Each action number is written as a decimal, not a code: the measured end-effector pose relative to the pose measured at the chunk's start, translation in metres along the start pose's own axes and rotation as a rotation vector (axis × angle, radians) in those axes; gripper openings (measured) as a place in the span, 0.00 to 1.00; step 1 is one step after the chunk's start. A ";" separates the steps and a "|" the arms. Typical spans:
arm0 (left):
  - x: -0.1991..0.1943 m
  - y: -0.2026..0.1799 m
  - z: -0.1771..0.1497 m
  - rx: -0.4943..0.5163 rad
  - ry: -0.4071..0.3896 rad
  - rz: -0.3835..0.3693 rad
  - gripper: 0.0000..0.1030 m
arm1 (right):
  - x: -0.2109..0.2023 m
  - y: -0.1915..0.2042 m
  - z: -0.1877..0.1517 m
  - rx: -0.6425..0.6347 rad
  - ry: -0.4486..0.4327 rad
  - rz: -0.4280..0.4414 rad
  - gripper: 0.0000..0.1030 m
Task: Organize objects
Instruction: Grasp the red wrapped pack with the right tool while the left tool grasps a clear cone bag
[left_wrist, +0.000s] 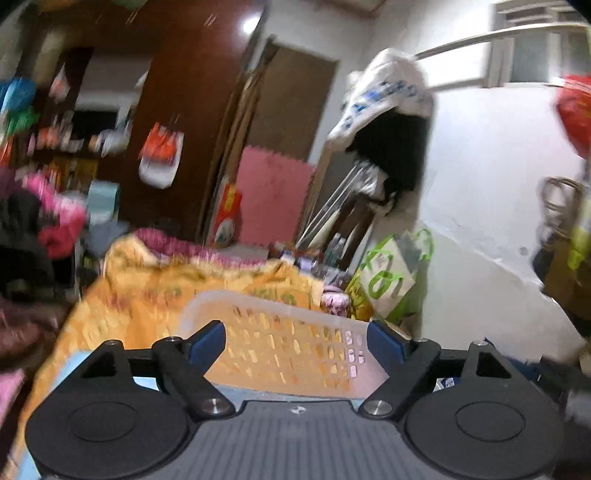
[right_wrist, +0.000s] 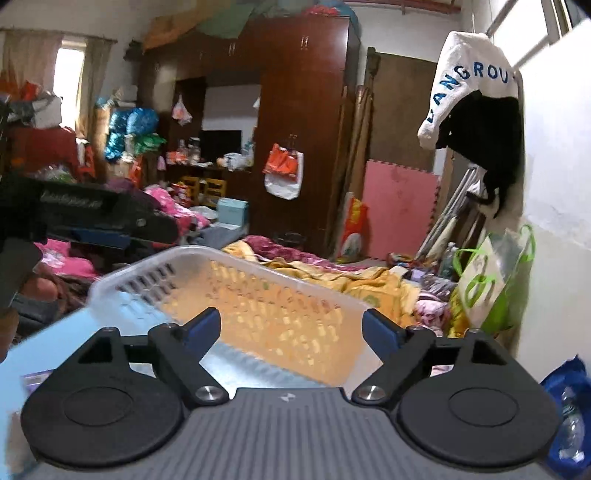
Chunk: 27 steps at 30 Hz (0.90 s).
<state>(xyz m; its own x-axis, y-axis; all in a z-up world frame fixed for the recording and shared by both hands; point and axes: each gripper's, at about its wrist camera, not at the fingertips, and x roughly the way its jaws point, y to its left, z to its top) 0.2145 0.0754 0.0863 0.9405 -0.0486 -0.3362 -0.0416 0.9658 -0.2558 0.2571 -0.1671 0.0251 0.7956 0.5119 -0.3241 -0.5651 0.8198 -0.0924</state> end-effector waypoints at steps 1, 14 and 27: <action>-0.018 -0.001 -0.006 0.036 -0.023 -0.008 0.84 | -0.016 -0.001 -0.005 0.010 -0.030 0.014 0.97; -0.133 0.029 -0.144 0.184 -0.030 0.011 0.84 | -0.112 -0.009 -0.144 0.172 -0.063 0.019 1.00; -0.120 0.037 -0.188 0.149 0.031 0.076 0.74 | -0.102 0.005 -0.168 0.156 0.020 0.055 0.83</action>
<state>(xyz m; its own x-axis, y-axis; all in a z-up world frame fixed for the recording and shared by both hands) 0.0369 0.0691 -0.0531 0.9255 0.0200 -0.3781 -0.0592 0.9940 -0.0923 0.1365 -0.2581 -0.1001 0.7587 0.5535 -0.3436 -0.5660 0.8212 0.0730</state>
